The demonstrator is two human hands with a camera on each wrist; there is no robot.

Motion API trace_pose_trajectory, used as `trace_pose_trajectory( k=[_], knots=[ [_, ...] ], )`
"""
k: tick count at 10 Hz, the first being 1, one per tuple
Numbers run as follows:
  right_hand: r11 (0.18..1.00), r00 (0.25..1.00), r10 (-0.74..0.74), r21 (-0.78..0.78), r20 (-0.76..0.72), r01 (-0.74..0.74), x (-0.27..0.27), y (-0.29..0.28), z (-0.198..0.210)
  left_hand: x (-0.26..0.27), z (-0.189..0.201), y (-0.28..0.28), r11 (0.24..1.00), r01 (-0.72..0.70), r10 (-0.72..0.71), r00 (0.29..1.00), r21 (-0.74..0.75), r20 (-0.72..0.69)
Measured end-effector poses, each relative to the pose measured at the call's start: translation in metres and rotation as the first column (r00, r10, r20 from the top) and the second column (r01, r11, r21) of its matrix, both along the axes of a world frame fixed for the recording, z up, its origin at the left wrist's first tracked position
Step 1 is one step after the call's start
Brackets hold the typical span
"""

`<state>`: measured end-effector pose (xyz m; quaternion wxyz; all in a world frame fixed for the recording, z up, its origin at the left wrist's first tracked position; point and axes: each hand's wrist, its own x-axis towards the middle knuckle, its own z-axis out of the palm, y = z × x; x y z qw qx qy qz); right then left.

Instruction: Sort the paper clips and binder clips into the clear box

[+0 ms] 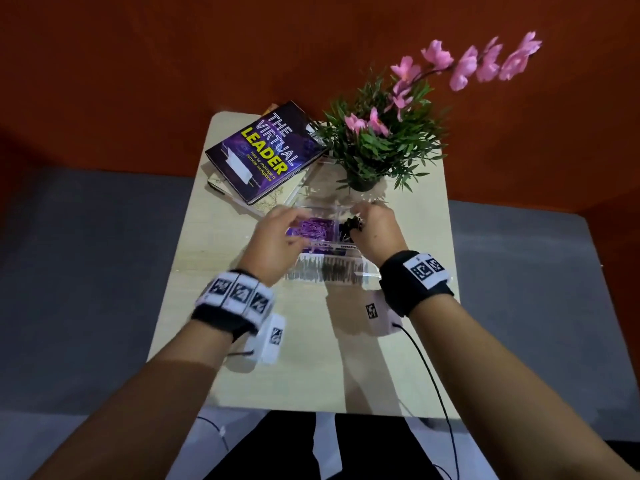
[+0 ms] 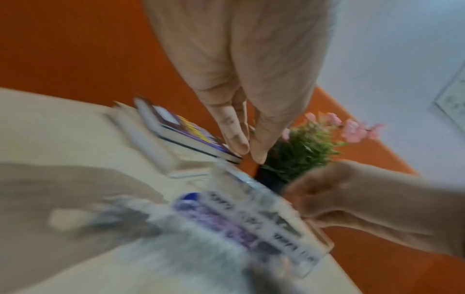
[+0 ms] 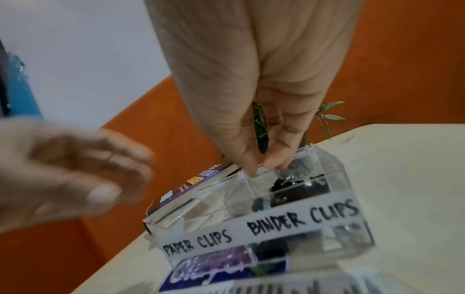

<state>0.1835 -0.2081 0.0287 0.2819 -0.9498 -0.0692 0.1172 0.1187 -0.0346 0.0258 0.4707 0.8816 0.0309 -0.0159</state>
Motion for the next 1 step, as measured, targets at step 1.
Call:
trace_pose_trajectory(
  k=[1],
  knots=[
    [0.995, 0.996, -0.076, 0.072, 0.038, 0.073, -0.0262, -0.0289, -0.0064, -0.0675, -0.0161, 0.0586, 0.98, -0.086, 0.079, 0.996, 0.179, 0.045]
  ],
)
